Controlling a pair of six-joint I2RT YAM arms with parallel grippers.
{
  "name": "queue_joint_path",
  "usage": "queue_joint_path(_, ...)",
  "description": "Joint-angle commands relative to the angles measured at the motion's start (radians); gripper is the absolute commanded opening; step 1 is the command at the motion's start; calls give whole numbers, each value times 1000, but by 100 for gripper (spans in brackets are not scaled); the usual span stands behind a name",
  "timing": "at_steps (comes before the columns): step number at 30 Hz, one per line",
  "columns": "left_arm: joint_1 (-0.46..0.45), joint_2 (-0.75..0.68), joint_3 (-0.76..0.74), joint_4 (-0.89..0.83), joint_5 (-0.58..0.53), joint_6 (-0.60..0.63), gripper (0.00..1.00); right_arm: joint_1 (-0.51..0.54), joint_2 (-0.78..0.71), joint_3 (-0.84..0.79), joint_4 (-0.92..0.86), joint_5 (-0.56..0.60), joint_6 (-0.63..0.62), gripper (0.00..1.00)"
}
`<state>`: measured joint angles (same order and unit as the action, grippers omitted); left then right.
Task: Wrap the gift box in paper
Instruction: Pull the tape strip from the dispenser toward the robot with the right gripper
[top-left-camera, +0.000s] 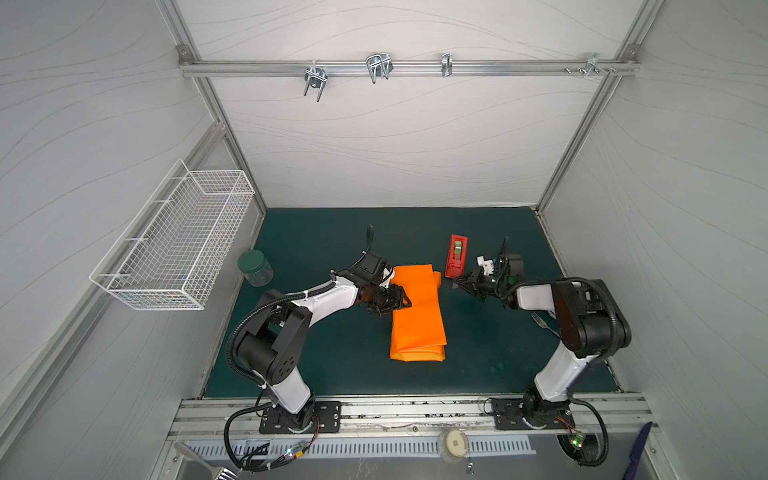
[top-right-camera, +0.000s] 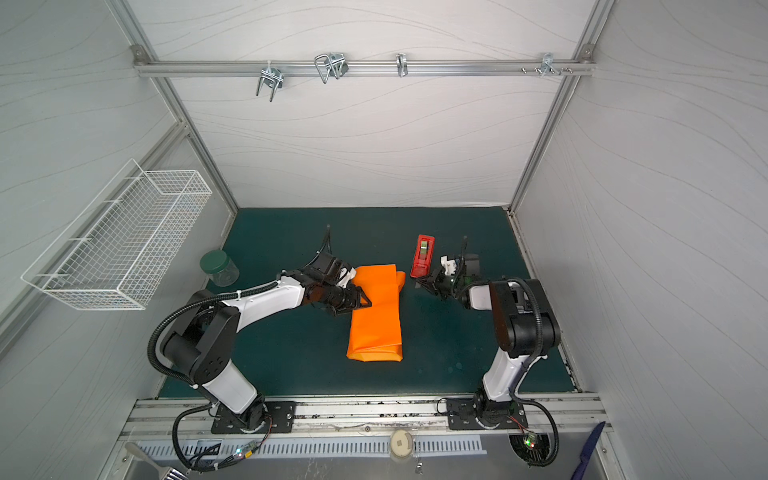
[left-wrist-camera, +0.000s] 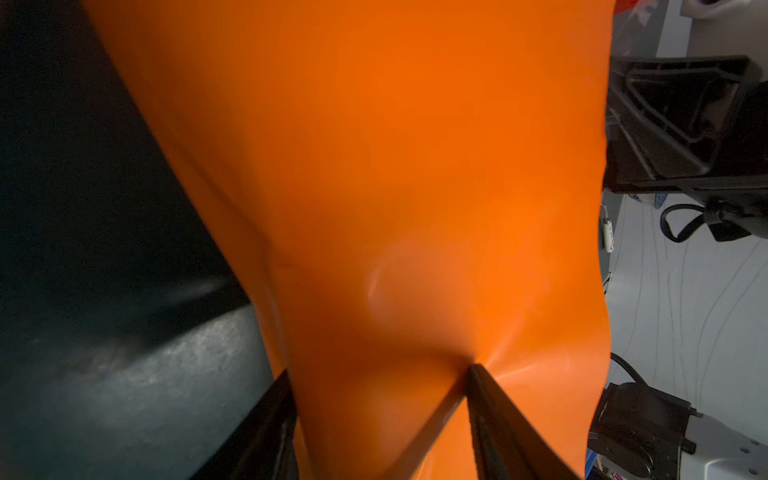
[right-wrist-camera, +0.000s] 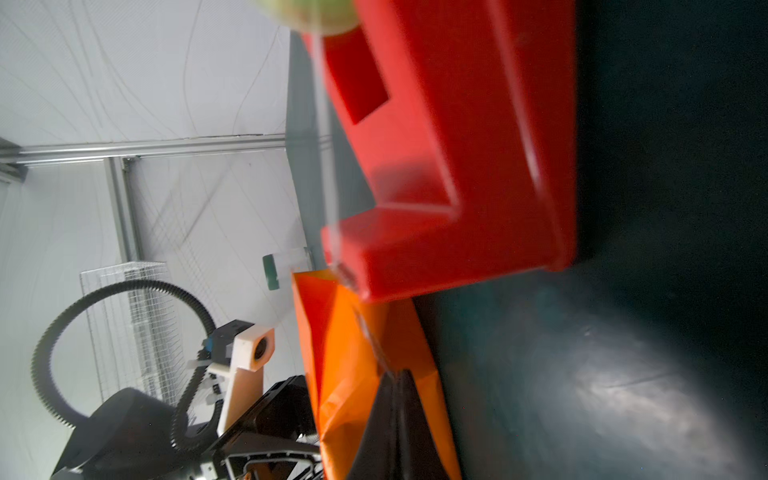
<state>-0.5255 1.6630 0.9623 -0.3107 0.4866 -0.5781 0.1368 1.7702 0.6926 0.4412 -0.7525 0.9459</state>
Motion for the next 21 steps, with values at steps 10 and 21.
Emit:
queue_joint_path(10,-8,62,-56,-98,-151,32,63,-27,85,58,-203,153,-125,0)
queue_joint_path(21,-7,63,-59,-96,-150,32,63,-50,61,50,-236,169,-159,0)
